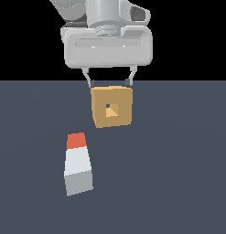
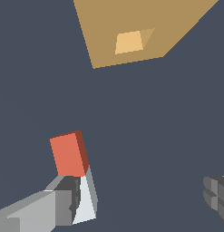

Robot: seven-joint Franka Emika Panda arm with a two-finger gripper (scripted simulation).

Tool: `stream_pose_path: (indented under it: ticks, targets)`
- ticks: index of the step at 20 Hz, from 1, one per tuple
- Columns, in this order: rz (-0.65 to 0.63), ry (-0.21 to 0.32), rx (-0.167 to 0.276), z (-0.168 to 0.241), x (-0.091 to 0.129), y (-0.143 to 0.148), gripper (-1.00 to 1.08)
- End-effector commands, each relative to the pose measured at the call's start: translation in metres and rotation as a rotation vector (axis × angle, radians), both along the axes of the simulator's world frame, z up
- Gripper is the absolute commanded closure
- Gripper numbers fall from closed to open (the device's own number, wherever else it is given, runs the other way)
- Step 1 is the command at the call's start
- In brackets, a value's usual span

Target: Insert the peg into the horizontal hole in a box.

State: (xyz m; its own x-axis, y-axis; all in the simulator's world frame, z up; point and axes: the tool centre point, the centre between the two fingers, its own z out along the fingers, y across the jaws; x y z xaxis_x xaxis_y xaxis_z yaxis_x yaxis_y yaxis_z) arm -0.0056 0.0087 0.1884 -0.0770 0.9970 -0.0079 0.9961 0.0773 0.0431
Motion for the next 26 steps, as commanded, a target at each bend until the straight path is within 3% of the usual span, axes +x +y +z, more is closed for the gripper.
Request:
stream_pose_path:
  ticks: [1, 15, 26]
  targets:
    - [0.017, 0.004, 0.000, -0.009, -0.006, -0.009, -0.92]
    - [0.172, 0.032, 0.000, -0.085, -0.051, -0.087, -0.92]
    - [0.235, 0.044, 0.000, -0.117, -0.064, -0.122, -0.92]
